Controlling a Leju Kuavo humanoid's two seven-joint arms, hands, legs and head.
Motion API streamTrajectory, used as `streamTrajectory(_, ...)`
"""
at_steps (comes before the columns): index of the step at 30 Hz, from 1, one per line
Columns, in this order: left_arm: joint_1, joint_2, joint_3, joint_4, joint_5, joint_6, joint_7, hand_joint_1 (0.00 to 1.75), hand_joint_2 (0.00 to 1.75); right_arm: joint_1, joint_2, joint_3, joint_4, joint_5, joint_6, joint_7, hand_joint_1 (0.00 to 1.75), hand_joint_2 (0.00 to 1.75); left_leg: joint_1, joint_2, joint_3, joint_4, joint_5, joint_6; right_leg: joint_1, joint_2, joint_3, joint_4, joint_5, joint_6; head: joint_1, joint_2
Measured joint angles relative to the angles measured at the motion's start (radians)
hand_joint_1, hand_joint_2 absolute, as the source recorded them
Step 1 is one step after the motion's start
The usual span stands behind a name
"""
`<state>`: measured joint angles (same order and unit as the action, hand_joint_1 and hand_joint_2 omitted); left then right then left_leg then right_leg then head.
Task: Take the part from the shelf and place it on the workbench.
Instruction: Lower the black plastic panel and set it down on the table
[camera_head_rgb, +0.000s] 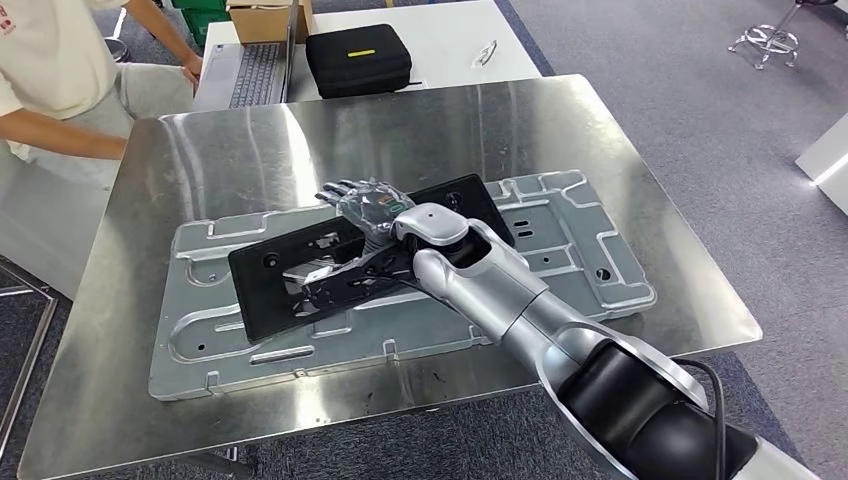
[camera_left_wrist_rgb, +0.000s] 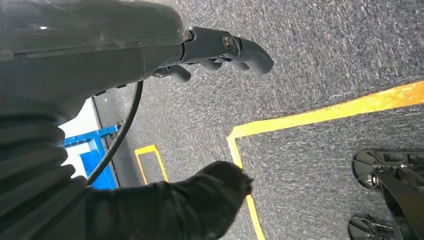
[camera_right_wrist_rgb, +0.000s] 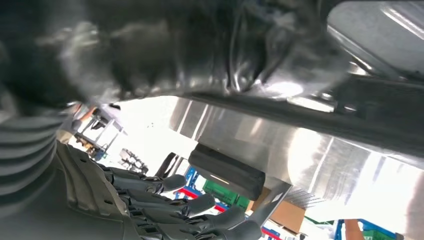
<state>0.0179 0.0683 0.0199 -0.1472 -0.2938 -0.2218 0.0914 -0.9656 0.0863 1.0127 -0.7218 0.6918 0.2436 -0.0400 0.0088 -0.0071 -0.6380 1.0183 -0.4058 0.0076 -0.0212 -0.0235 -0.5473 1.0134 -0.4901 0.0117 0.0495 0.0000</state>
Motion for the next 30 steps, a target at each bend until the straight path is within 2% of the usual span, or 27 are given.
streamTrajectory(9, 0.000, 0.000, 0.009, 0.000, -0.006, 0.011, 0.015, 0.00, 0.00, -0.017, 0.027, 0.000, 0.021, -0.001, -0.009, 0.004, 0.00, 0.00, 0.001, 0.000, 0.001, 0.000, 0.000, 0.000, -0.001, 0.000, 0.001, 0.000, 0.000, 0.000, 0.000, 0.000)
streamTrajectory(10, 0.000, 0.000, 0.011, 0.000, -0.006, 0.011, 0.015, 0.00, 0.00, -0.017, 0.028, 0.000, 0.022, -0.001, -0.014, 0.008, 0.00, 0.00, -0.002, 0.000, 0.000, 0.002, -0.001, 0.001, -0.002, 0.000, 0.002, -0.003, 0.001, 0.002, 0.000, 0.000)
streamTrajectory(13, 0.001, 0.002, 0.014, 0.000, -0.003, 0.014, 0.017, 0.00, 0.00, -0.020, 0.034, 0.000, 0.012, 0.002, -0.039, 0.035, 0.00, 0.00, -0.004, 0.000, 0.007, -0.009, 0.006, 0.019, -0.008, 0.001, 0.009, -0.012, 0.005, 0.020, 0.000, 0.000)
streamTrajectory(14, 0.001, 0.002, 0.014, 0.000, -0.003, 0.016, 0.018, 0.00, 0.00, -0.021, 0.036, 0.000, 0.003, 0.004, -0.049, 0.046, 0.00, 0.00, -0.001, 0.002, 0.014, -0.021, 0.013, 0.026, -0.008, 0.003, 0.006, -0.001, -0.007, 0.023, 0.001, 0.000)
streamTrajectory(15, 0.001, 0.002, 0.014, 0.000, -0.003, 0.017, 0.020, 0.00, 0.00, -0.022, 0.036, 0.000, -0.007, 0.008, -0.059, 0.058, 0.00, 0.00, 0.001, 0.003, 0.019, -0.032, 0.019, 0.030, -0.007, 0.007, -0.005, 0.028, -0.031, 0.021, 0.001, 0.000)
streamTrajectory(18, 0.000, 0.001, 0.015, 0.000, -0.002, 0.023, 0.029, 0.00, 0.00, -0.016, 0.028, -0.003, -0.045, 0.027, -0.091, 0.095, 0.00, 0.00, -0.001, 0.003, 0.018, -0.037, 0.026, 0.035, -0.003, 0.017, -0.082, 0.206, -0.128, 0.014, 0.001, 0.000)
streamTrajectory(19, 0.000, 0.000, 0.015, 0.000, -0.002, 0.025, 0.034, 0.00, 0.00, -0.010, 0.023, -0.007, -0.059, 0.035, -0.103, 0.104, 0.00, 0.00, -0.002, 0.002, 0.015, -0.034, 0.026, 0.036, -0.002, 0.018, -0.101, 0.250, -0.138, 0.013, 0.001, 0.000)
streamTrajectory(20, 0.000, 0.000, 0.015, 0.000, -0.002, 0.027, 0.039, 0.00, 0.00, -0.004, 0.018, -0.012, -0.072, 0.043, -0.116, 0.110, 0.00, 0.00, -0.003, 0.000, 0.011, -0.029, 0.026, 0.035, -0.002, 0.020, -0.105, 0.260, -0.128, 0.012, 0.001, 0.000)
streamTrajectory(21, 0.000, -0.001, 0.015, 0.000, -0.004, 0.030, 0.042, 0.00, 0.00, 0.000, 0.014, -0.018, -0.085, 0.051, -0.128, 0.114, 0.00, 0.00, -0.004, -0.001, 0.006, -0.023, 0.025, 0.035, -0.002, 0.020, -0.092, 0.231, -0.101, 0.009, 0.001, 0.000)
streamTrajectory(23, 0.000, -0.002, 0.015, 0.000, -0.012, 0.036, 0.045, 0.00, 0.00, 0.006, 0.010, -0.033, -0.114, 0.067, -0.150, 0.115, 0.00, 0.00, -0.004, -0.003, -0.007, -0.007, 0.025, 0.030, -0.001, 0.022, -0.033, 0.112, -0.042, 0.002, 0.001, 0.000)
streamTrajectory(25, 0.000, -0.003, 0.015, 0.000, -0.025, 0.048, 0.046, 0.00, 0.00, 0.016, 0.008, -0.050, -0.147, 0.083, -0.162, 0.116, 0.00, 0.00, -0.005, -0.005, -0.017, 0.003, 0.028, 0.019, 0.004, 0.027, -0.004, 0.043, -0.014, -0.006, 0.001, 0.000)
streamTrajectory(27, 0.001, -0.004, 0.014, 0.000, -0.037, 0.063, 0.045, 0.00, 0.00, 0.032, 0.006, -0.069, -0.182, 0.093, -0.165, 0.119, 0.00, 0.00, -0.005, -0.007, -0.023, 0.003, 0.037, 0.003, 0.009, 0.028, -0.012, 0.037, -0.004, -0.015, 0.001, 0.000)
streamTrajectory(28, 0.003, -0.004, 0.014, 0.000, -0.043, 0.070, 0.045, 0.00, 0.00, 0.040, 0.004, -0.077, -0.199, 0.097, -0.165, 0.120, 0.00, 0.00, -0.004, -0.008, -0.027, 0.004, 0.039, -0.005, 0.006, 0.026, -0.016, 0.032, 0.001, -0.022, 0.001, 0.000)
streamTrajectory(29, 0.005, -0.004, 0.013, 0.000, -0.047, 0.077, 0.045, 0.00, 0.00, 0.050, 0.004, -0.083, -0.219, 0.101, -0.164, 0.121, 0.00, 0.00, -0.003, -0.007, -0.035, 0.010, 0.030, -0.012, 0.004, 0.025, -0.022, 0.028, 0.009, -0.030, 0.000, 0.000)
streamTrajectory(30, 0.007, -0.004, 0.012, 0.000, -0.050, 0.083, 0.045, 0.00, 0.00, 0.061, 0.002, -0.088, -0.241, 0.104, -0.163, 0.121, 0.00, 0.00, 0.000, -0.006, -0.045, 0.033, 0.003, -0.018, 0.001, 0.023, -0.029, 0.023, 0.020, -0.037, 0.000, 0.000)
